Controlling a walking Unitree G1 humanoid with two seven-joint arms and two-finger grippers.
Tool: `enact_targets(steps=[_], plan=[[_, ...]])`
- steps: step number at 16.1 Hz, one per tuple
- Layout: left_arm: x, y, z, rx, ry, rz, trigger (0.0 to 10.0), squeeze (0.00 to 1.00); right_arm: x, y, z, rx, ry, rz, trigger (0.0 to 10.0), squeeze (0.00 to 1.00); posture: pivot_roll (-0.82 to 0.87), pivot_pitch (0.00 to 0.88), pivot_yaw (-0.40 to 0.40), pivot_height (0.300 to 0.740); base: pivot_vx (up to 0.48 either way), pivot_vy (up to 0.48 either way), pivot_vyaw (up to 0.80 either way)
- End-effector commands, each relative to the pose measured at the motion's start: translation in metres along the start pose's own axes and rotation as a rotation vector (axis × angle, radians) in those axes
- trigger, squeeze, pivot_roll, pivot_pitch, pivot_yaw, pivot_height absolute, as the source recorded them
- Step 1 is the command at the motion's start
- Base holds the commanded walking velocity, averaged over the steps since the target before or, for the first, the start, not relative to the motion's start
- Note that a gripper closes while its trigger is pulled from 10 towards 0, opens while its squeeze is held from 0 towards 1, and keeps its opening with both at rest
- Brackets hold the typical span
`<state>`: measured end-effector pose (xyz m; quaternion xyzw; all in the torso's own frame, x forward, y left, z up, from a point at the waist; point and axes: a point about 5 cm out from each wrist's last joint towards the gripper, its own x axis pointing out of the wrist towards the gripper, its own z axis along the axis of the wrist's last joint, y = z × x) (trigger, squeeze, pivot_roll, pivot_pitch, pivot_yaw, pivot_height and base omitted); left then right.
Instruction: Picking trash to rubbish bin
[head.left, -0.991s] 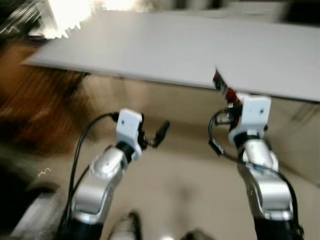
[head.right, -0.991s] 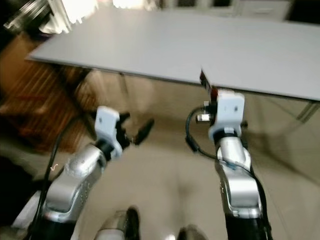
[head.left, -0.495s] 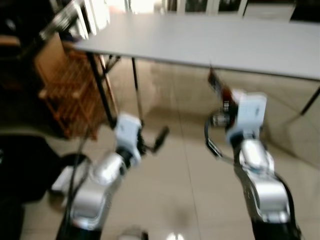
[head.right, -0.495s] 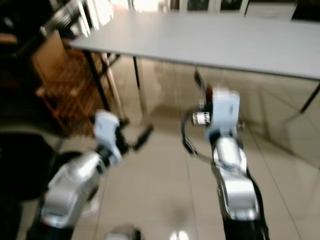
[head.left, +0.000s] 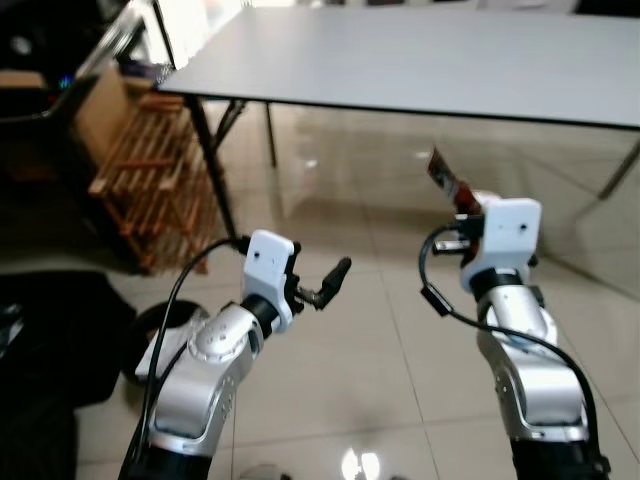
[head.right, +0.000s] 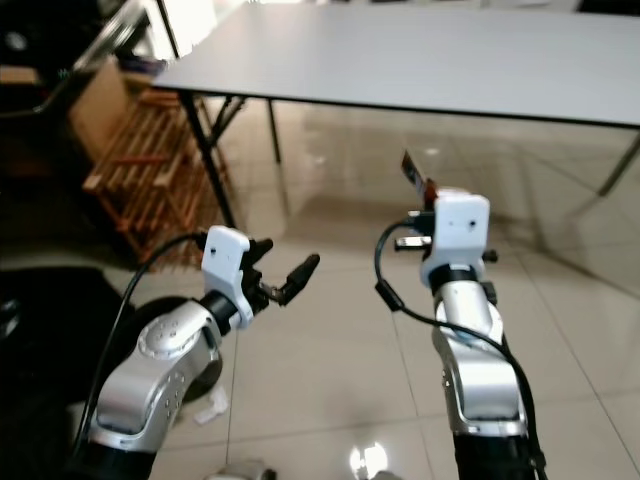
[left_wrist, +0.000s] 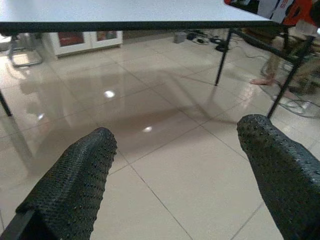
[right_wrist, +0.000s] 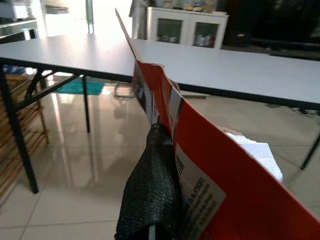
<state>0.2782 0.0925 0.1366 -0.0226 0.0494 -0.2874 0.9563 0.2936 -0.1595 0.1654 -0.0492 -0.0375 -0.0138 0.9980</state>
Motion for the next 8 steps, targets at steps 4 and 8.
enact_targets(steps=[4,8], plan=[[-0.003,0.0057,-0.0002,0.014,0.014,0.014,10.0,0.0,-0.0004,0.0066,0.0034,0.007,-0.015,0.024,10.0,0.0,0.0,0.108,0.009,0.74,0.0,0.48,0.0],[-0.0027,0.0056,-0.0011,0.018,0.023,0.018,10.0,0.0,0.0005,0.007,0.0027,0.009,-0.015,0.027,10.0,0.0,0.0,0.105,0.009,0.74,0.0,0.48,0.0]])
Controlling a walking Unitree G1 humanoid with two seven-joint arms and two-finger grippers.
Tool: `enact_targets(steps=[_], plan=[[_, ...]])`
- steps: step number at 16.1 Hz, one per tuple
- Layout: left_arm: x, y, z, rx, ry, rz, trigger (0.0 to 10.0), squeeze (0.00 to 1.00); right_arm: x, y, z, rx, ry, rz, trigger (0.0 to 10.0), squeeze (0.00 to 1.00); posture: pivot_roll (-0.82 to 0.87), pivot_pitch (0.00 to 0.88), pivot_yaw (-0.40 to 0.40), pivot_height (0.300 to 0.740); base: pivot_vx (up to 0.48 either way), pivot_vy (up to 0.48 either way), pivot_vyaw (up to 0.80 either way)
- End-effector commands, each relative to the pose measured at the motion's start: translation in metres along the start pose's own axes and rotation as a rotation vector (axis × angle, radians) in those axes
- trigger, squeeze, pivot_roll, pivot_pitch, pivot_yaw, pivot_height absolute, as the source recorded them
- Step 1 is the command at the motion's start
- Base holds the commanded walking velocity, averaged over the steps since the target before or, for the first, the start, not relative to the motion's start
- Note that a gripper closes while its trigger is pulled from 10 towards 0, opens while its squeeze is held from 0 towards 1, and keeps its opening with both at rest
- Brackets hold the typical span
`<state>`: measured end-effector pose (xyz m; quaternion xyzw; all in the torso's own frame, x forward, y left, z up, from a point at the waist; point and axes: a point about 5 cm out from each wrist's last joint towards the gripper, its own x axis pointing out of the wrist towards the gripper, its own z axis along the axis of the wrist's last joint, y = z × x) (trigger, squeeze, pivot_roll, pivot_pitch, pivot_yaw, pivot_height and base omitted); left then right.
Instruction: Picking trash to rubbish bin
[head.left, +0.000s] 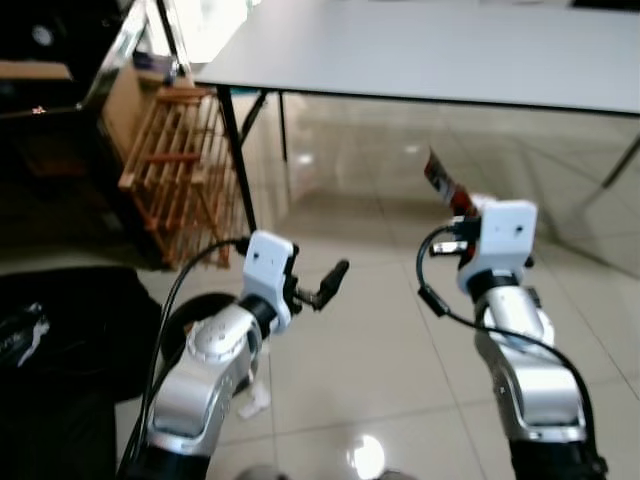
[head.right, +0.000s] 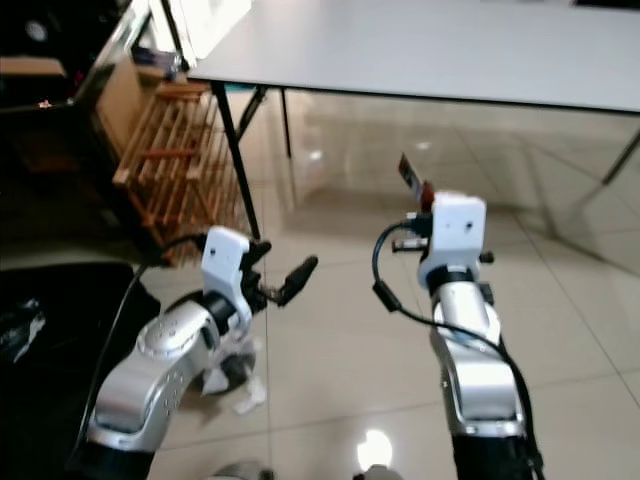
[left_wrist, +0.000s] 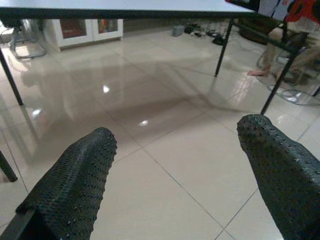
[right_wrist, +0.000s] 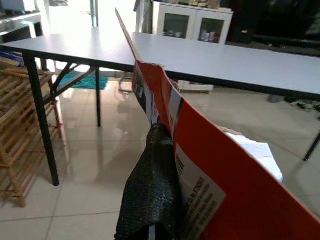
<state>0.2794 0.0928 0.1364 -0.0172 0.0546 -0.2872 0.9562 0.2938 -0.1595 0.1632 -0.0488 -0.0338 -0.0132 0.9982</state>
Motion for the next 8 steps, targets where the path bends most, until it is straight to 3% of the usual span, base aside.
enact_targets(steps=[1,7,8], plan=[[-0.0036,0.0053,-0.0019,0.011,0.016,0.02,10.0,0.0,0.0003,0.0071,0.0048,0.009,-0.023,0.026,10.0,0.0,0.0,0.105,0.008,0.74,0.0,0.48,0.0],[-0.0044,0.0083,-0.0032,0.028,0.012,0.052,10.0,0.0,-0.0005,0.0087,0.0029,0.016,-0.014,0.032,10.0,0.0,0.0,0.104,0.002,0.74,0.0,0.48,0.0],[-0.0058,0.0081,-0.0021,0.023,-0.004,0.054,10.0,0.0,-0.0007,0.0089,0.0022,0.019,-0.011,0.032,10.0,0.0,0.0,0.11,-0.001,0.74,0.0,0.0,0.0]])
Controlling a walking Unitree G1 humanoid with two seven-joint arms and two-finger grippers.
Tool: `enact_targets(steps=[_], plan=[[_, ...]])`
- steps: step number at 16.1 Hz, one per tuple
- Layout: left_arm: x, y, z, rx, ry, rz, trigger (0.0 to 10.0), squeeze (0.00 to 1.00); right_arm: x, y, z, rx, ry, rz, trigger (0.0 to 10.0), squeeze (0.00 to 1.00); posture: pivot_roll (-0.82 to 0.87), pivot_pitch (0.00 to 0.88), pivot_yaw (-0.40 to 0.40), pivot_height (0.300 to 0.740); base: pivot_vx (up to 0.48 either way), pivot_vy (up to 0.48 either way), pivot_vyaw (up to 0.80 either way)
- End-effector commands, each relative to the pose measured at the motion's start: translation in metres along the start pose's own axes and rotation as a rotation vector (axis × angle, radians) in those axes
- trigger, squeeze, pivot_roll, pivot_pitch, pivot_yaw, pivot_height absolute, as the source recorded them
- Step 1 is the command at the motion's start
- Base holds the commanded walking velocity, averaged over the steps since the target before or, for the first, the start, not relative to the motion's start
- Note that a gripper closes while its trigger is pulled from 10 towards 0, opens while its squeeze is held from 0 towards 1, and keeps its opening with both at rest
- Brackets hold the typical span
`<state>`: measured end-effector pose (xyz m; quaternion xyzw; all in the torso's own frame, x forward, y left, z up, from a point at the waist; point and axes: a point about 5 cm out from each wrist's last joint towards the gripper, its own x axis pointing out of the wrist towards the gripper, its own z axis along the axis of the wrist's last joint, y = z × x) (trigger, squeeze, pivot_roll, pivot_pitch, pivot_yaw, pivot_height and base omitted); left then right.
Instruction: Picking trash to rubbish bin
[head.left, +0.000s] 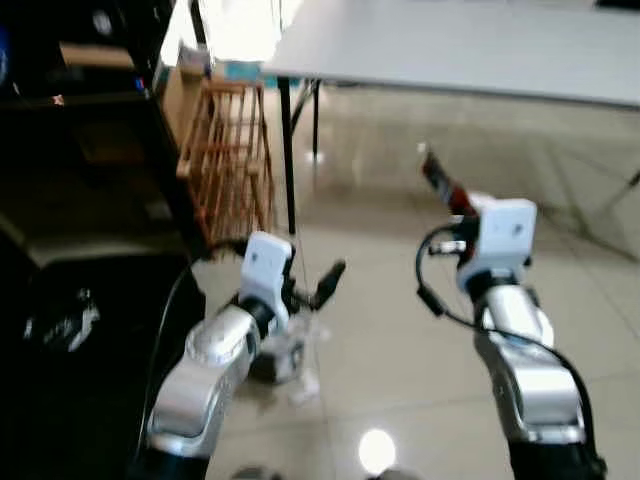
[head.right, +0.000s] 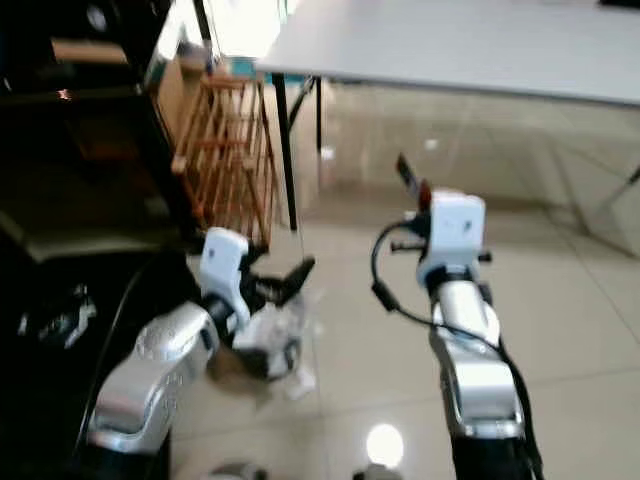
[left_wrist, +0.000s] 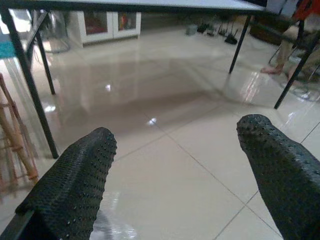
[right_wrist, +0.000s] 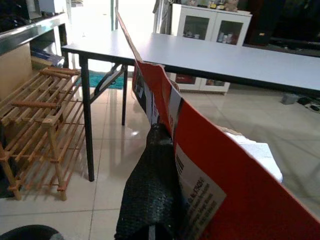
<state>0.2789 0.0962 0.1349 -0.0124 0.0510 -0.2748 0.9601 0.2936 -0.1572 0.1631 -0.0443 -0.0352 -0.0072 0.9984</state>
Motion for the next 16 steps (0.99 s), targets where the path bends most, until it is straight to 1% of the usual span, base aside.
enact_targets(steps=[1,6,10,12,16], plan=[[-0.005,0.005,-0.001,0.021,0.009,0.037,10.0,0.0,-0.001,0.007,0.001,0.014,-0.004,0.02,10.0,0.0,0.01,0.122,-0.009,0.74,0.0,0.0,0.0],[-0.011,0.004,-0.003,0.008,0.002,0.064,10.0,0.0,-0.004,0.009,-0.003,0.023,0.021,0.028,10.0,0.0,0.02,0.146,-0.028,0.74,0.0,0.0,0.0],[-0.015,0.007,0.003,0.011,-0.027,0.088,10.0,0.0,0.0,0.01,-0.001,0.03,0.022,0.038,10.0,0.0,0.04,0.17,-0.045,0.74,0.0,0.0,0.0],[-0.017,0.007,0.004,0.025,-0.034,0.098,10.0,0.0,0.0,0.01,-0.001,0.035,0.024,0.043,10.0,0.0,0.05,0.182,-0.048,0.74,0.0,0.0,0.0],[-0.022,0.007,0.005,0.027,-0.042,0.117,10.0,0.0,0.0,0.016,-0.001,0.049,0.032,0.069,10.0,0.0,0.06,0.201,-0.05,0.74,0.0,0.0,0.0]])
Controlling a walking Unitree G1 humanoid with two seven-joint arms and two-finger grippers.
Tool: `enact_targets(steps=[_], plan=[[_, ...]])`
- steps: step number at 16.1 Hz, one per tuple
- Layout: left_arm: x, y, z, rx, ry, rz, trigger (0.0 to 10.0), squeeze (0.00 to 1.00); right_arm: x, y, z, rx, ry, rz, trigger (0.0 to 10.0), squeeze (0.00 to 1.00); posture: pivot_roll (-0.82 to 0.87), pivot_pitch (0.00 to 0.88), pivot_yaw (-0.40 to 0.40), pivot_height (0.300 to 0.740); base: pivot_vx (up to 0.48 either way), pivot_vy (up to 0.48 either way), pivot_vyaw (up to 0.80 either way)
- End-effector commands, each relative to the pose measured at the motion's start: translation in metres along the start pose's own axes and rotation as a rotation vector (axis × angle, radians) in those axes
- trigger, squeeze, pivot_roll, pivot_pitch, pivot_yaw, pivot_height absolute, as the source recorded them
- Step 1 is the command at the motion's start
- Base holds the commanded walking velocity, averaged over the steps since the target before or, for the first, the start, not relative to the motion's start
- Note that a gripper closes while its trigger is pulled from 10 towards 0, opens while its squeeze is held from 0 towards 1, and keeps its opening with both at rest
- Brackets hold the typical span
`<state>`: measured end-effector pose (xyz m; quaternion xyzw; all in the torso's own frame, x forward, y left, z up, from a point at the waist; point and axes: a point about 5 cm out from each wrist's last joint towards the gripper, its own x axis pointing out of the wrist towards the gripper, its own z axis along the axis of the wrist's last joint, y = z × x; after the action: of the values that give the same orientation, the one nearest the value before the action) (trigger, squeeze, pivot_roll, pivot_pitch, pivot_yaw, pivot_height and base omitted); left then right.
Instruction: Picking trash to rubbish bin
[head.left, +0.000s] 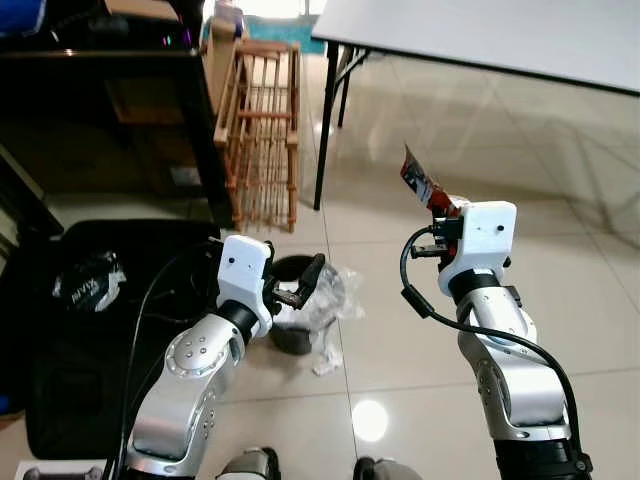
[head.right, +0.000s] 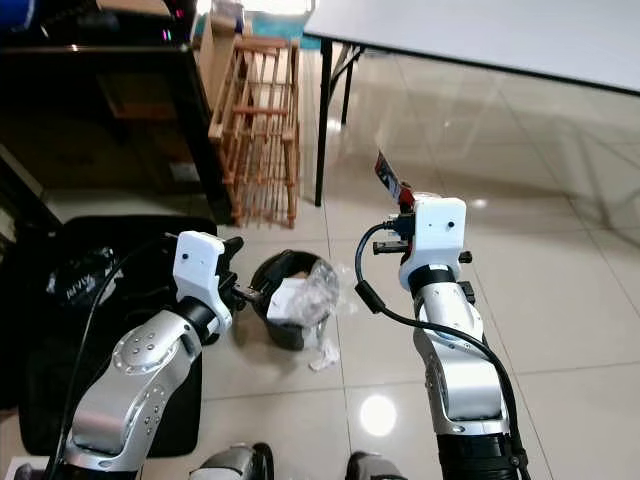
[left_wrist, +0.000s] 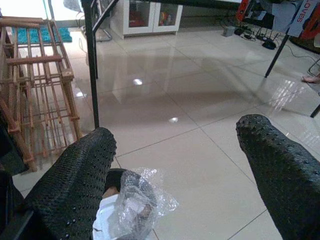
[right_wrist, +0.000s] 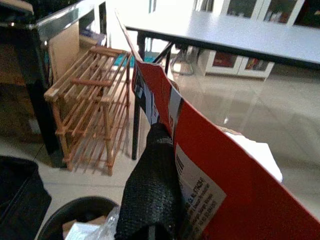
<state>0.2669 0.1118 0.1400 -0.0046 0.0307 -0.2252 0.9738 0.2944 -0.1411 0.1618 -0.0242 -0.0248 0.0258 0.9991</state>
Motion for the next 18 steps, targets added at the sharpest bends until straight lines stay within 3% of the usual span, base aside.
enact_targets(steps=[1,5,12,18], plan=[[-0.003,0.001,0.003,0.005,-0.01,0.013,10.0,0.0,0.0,0.0,-0.001,0.009,0.013,0.005,10.0,0.0,0.06,0.207,-0.049,0.74,0.0,0.0,0.0],[-0.005,0.001,0.005,-0.03,-0.022,0.041,10.0,0.0,-0.004,0.001,-0.004,0.017,0.028,0.012,10.0,0.0,0.06,0.23,-0.052,0.74,0.0,0.0,0.0],[-0.008,-0.001,0.008,-0.01,-0.028,0.051,10.0,0.0,-0.005,0.021,-0.004,0.038,0.031,0.072,10.0,0.0,0.08,0.264,-0.051,0.74,0.0,0.0,0.0],[-0.01,-0.002,0.006,-0.005,-0.02,0.052,10.0,0.0,-0.003,0.023,-0.004,0.045,0.031,0.067,10.0,0.0,0.09,0.264,-0.047,0.74,0.0,0.0,0.0]])
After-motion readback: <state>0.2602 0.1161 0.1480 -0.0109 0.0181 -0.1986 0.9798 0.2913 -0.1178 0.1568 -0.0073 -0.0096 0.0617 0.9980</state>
